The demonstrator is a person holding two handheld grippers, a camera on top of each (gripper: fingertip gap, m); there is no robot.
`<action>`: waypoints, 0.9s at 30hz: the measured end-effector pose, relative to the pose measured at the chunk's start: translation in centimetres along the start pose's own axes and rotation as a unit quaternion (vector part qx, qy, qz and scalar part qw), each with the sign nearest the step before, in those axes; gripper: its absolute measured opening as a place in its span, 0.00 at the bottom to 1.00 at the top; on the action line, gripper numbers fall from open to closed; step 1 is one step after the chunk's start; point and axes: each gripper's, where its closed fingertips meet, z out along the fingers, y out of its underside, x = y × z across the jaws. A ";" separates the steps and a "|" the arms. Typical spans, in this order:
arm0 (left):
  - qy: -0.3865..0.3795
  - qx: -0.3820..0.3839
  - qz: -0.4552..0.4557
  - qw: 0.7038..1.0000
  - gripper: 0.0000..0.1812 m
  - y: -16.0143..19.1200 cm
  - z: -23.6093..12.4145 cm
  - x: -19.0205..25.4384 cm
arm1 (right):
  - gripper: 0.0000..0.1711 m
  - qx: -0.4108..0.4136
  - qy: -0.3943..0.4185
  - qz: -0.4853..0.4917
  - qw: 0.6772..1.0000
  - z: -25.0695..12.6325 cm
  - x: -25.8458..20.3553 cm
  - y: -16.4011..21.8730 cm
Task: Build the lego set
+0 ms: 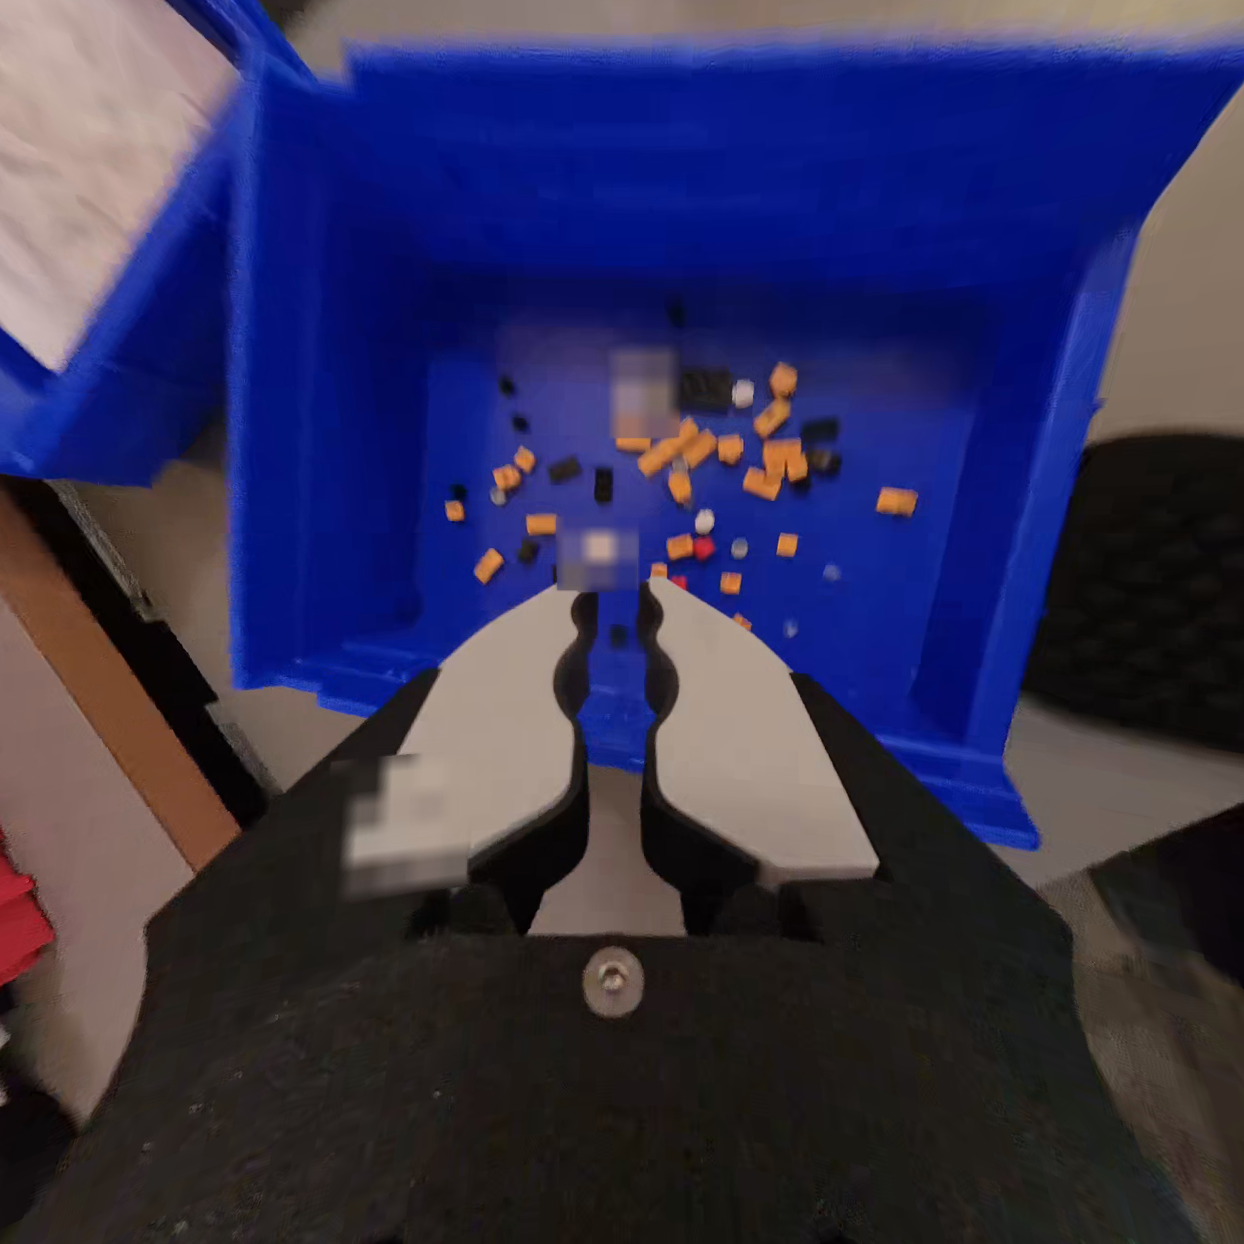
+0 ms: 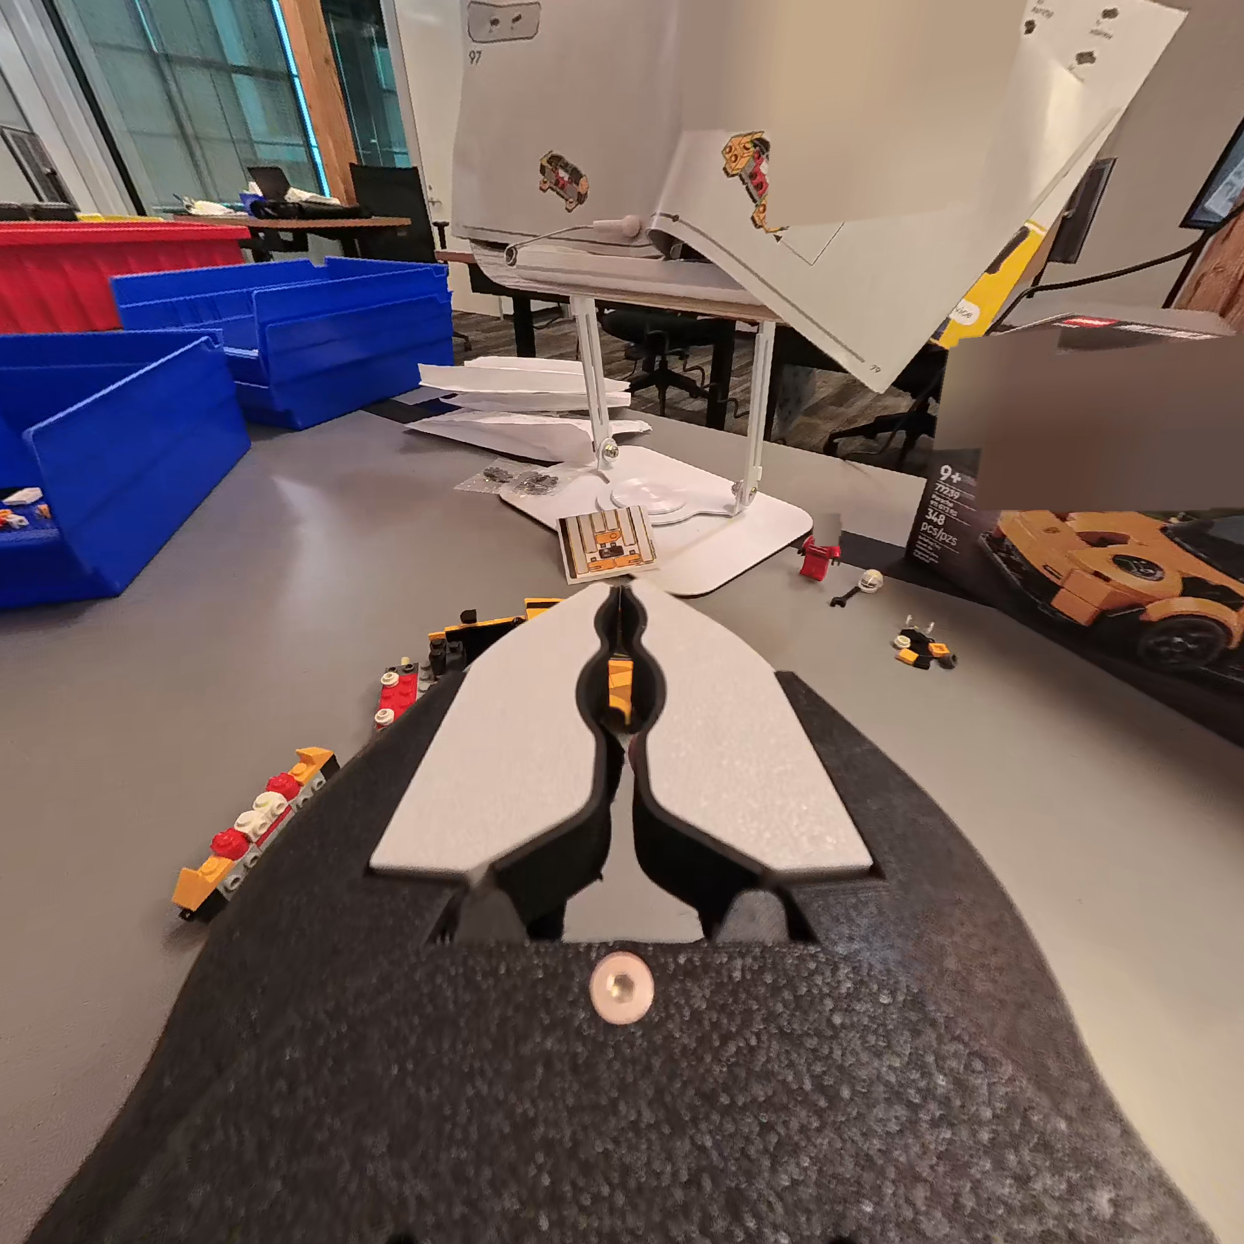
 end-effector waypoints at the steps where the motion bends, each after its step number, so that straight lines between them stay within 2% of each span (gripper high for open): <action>1: 0.003 -0.032 0.017 0.999 0.07 0.5 0.8 0.1 | 0.00 -0.002 -0.002 -0.001 1.000 0.0 -0.1 0.1; 4: 0.011 -0.091 0.044 0.995 0.07 1.0 2.4 0.1 | 0.00 -0.005 -0.004 -0.009 1.000 0.1 -0.3 0.2; 10: 0.039 -0.139 0.090 0.985 0.10 0.7 5.0 0.7 | 0.00 -0.011 -0.008 -0.014 1.000 0.2 -0.5 0.5; 19: 0.128 -0.140 0.185 0.964 0.14 -0.9 8.8 5.8 | 0.01 -0.027 -0.023 -0.024 0.999 0.4 -1.1 1.2; 27: 0.164 -0.144 0.244 0.945 0.14 -0.7 10.1 9.0 | 0.01 -0.038 -0.030 -0.029 0.998 0.7 -1.4 1.8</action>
